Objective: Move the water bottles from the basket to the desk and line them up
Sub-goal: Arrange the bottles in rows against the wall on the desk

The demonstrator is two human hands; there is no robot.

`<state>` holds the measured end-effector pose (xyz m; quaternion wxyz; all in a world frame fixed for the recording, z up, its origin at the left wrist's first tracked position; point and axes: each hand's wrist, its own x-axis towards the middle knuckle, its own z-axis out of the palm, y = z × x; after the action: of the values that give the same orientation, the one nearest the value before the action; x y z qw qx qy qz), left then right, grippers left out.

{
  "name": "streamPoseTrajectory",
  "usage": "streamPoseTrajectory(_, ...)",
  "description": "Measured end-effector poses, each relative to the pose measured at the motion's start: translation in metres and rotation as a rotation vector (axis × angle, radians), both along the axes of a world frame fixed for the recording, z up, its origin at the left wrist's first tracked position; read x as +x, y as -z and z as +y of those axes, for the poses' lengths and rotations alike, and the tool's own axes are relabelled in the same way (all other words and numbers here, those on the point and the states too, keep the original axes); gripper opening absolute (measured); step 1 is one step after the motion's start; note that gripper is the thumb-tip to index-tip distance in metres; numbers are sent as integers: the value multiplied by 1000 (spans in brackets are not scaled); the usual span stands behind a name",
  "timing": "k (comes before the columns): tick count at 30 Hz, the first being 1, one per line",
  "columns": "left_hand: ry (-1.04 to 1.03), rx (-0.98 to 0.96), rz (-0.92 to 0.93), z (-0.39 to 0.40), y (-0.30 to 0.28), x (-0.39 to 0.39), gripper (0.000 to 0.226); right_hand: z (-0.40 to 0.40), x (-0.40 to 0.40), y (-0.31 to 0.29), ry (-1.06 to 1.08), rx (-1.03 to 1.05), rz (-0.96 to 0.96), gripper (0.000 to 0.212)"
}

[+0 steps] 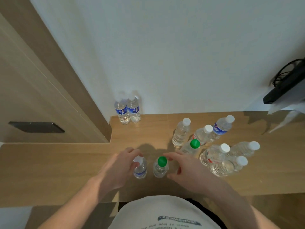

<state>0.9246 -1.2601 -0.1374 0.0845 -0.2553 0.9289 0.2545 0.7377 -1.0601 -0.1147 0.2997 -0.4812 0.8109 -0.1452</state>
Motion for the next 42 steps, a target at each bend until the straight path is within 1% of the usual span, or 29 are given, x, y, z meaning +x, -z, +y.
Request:
streamPoseTrajectory(2, -4, 4, 11, 3, 4, 1, 26, 9, -2, -1, 29, -31, -40, 67)
streamPoseTrajectory(4, -16, 29, 30, 7, 7, 4, 22, 23, -8, -2, 118, -57, -43, 62)
streamPoseTrajectory(6, -16, 37, 53, 11, 8, 6, 24, 35, -14, -2, 205, -80, -37, 60)
streamPoseTrajectory(8, -31, 46, 84, 13, 9, 6, 25, 41, -18, -3, 240, -102, -32, 58)
streamPoseTrajectory(11, -72, 29, 113, 8, 9, 4, 30, 46, -22, -5, 311, -150, -26, 48)
streamPoseTrajectory(13, -82, 8, 132, 3, 9, 4, 35, 51, -32, -10, 440, -246, -18, 39)
streamPoseTrajectory(15, -78, -10, 139, -4, 7, 2, 38, 57, -51, -21, 594, -361, -61, 30)
streamPoseTrajectory(16, -71, -21, 143, -9, 6, -1, 38, 58, -64, -28, 643, -398, -42, 27)
streamPoseTrajectory(17, -65, -36, 149, -15, 4, -5, 39, 60, -80, -34, 670, -405, 16, 25)
streamPoseTrajectory(19, -63, -64, 175, -26, -2, -16, 40, 61, -118, -41, 704, -355, 146, 28)
streamPoseTrajectory(22, -53, -103, 232, -40, -20, -39, 34, 55, -177, -36, 707, -145, 278, 45)
streamPoseTrajectory(24, -31, -141, 259, -50, -31, -56, 34, 47, -205, -27, 692, 16, 287, 59)
streamPoseTrajectory(26, -25, -155, 280, -63, -38, -73, 35, 37, -221, -17, 670, 105, 251, 65)
streamPoseTrajectory(28, -24, -176, 298, -76, -41, -93, 33, 27, -230, -5, 664, 140, 206, 63)
streamPoseTrajectory(30, -28, -185, 312, -89, -42, -113, 30, 19, -236, 7, 680, 137, 177, 55)
streamPoseTrajectory(33, -52, -188, 281, -106, -42, -143, 30, 11, -247, 22, 738, 87, 186, 32)
streamPoseTrajectory(36, -52, -214, 217, -119, -37, -169, 31, -1, -258, 24, 758, 77, 190, 7)
streamPoseTrajectory(37, -46, -227, 193, -123, -35, -178, 32, -7, -260, 22, 742, 77, 181, 8)
streamPoseTrajectory(40, -25, -240, 121, -135, -29, -201, 36, -32, -267, 15, 626, 33, 172, 20)
streamPoseTrajectory(42, -9, -245, 75, -143, -25, -214, 39, -53, -271, 11, 537, -3, 144, 22)
